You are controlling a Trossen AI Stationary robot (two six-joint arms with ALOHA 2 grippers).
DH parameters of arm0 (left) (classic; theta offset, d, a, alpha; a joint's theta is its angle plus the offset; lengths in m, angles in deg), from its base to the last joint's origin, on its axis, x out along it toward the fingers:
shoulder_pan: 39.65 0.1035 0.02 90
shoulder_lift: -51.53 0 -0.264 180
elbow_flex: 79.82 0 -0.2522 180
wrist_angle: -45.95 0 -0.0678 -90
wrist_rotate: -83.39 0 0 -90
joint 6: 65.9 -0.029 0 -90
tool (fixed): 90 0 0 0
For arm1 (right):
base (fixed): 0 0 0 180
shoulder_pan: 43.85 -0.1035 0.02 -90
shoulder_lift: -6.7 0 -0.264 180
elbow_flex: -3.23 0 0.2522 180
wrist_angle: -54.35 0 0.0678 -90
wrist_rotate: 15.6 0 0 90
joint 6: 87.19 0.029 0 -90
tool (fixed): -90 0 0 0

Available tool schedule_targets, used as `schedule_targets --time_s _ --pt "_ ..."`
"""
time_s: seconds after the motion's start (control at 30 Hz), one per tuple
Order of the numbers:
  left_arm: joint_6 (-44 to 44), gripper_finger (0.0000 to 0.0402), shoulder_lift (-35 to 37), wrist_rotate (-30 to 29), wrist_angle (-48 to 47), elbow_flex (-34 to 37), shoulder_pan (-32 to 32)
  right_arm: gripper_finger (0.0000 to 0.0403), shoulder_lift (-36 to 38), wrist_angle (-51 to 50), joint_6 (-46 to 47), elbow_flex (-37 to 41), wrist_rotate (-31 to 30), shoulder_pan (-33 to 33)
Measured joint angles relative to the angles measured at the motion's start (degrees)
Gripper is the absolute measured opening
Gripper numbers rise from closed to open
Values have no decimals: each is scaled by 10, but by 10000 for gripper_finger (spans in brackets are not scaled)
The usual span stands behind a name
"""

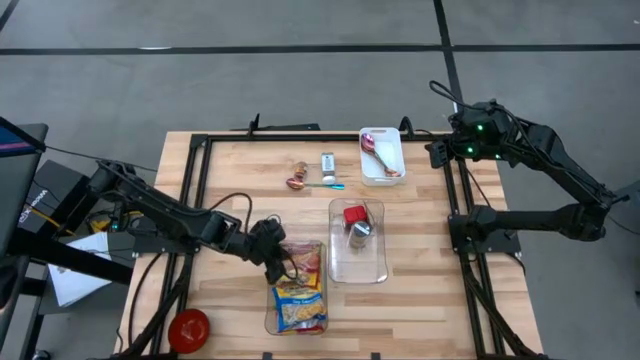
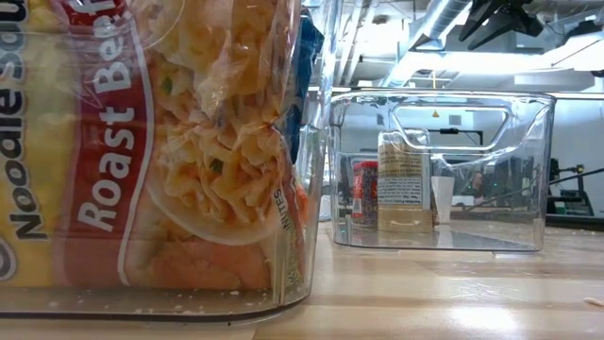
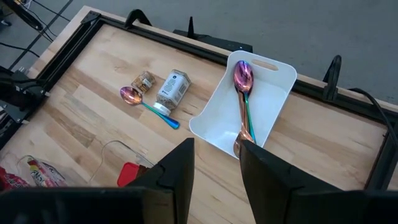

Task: Pick & Place Food Item
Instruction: Put the red noodle pack into the left transparent bin

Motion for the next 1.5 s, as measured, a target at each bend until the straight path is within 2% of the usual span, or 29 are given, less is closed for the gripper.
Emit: schedule_targets --time_s 0.2,0.33,0.43,0.67,0.77,0.87,0.93,1.2,1.33,1.5 --pt "49 0 -4 -11 -33 0 -11 122 0 0 0 0 0 0" --pt "46 5 -4 -31 -30 0 -10 122 0 0 -2 0 0 0" --pt "45 25 -4 -73 -24 0 -8 122 0 0 -3 0 0 0" --pt "37 95 -4 -113 -22 0 3 122 0 0 -5 0 0 0" --pt "-12 107 0 -101 12 0 4 122 0 0 -5 0 0 0" --pt "-88 95 -4 -43 67 0 6 122 0 0 -10 0 0 0" --pt "-102 79 -18 -21 84 0 12 122 0 0 -13 0 0 0" --pt "-101 7 -83 -32 120 0 29 122 0 -2 -15 0 0 0" --pt "-100 7 -104 -4 135 0 33 122 0 -6 -15 0 0 0" --pt "-87 2 -110 -1 134 0 31 122 0 -11 -16 0 0 0"
